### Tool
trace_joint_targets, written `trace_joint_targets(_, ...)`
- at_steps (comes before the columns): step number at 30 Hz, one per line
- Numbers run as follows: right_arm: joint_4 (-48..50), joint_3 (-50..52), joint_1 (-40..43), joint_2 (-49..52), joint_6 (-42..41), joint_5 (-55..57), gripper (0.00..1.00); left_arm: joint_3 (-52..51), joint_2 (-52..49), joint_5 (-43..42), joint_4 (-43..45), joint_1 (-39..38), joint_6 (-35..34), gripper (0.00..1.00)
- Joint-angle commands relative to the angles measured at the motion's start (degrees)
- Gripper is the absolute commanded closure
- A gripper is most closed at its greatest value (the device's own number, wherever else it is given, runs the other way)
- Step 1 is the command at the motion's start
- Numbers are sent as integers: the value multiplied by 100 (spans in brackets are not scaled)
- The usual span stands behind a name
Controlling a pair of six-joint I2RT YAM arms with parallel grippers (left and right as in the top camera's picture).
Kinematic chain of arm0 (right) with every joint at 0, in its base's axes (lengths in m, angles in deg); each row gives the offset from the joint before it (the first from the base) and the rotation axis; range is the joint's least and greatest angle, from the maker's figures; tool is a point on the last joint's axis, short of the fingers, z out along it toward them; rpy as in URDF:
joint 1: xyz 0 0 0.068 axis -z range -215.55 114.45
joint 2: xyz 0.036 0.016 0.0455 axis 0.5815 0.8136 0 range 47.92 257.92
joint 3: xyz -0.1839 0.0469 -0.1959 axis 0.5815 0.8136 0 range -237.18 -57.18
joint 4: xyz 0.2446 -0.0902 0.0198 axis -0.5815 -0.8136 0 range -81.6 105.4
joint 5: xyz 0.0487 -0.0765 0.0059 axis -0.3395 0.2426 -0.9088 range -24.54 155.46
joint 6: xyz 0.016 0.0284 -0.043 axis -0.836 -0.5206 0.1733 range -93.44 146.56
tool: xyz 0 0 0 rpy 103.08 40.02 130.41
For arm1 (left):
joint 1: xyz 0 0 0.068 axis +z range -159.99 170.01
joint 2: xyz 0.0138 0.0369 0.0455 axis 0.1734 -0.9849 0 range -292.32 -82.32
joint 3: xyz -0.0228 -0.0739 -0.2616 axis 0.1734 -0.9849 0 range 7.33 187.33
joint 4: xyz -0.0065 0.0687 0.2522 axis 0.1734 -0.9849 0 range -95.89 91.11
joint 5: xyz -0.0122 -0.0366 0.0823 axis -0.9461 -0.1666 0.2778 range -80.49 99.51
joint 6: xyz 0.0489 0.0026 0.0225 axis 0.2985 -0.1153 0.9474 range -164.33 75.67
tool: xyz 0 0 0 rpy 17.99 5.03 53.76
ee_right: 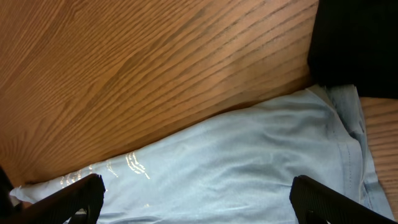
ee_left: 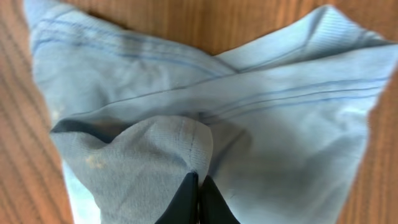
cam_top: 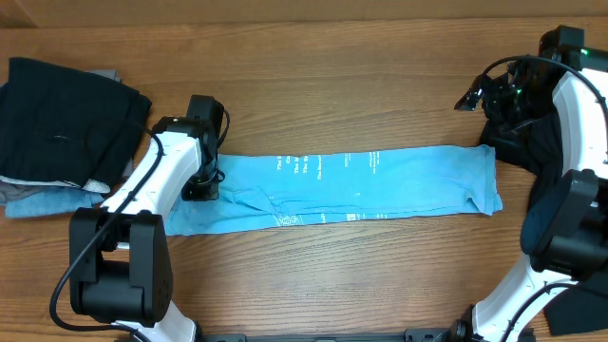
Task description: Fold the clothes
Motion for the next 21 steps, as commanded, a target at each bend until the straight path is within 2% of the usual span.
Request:
trace_joint_targets(1,2,-140,13,-127,20,-35,0,90,-66,264,393,31,616,96)
trace_joint_targets(17,2,-140,13,-127,20,-35,0,90,-68,621,557,31,922,95)
trace_joint_targets(18,2,-140,13,-127,22,-35,0,90,-68,614,549,31,922,82)
trace_joint_targets(20,2,-140,13,-127,22,-35,0,90,-68,505,553,20,922,49)
trace_joint_targets(21,2,-140,13,-127,20,-35,0,92,-66,507,555,22,992,36)
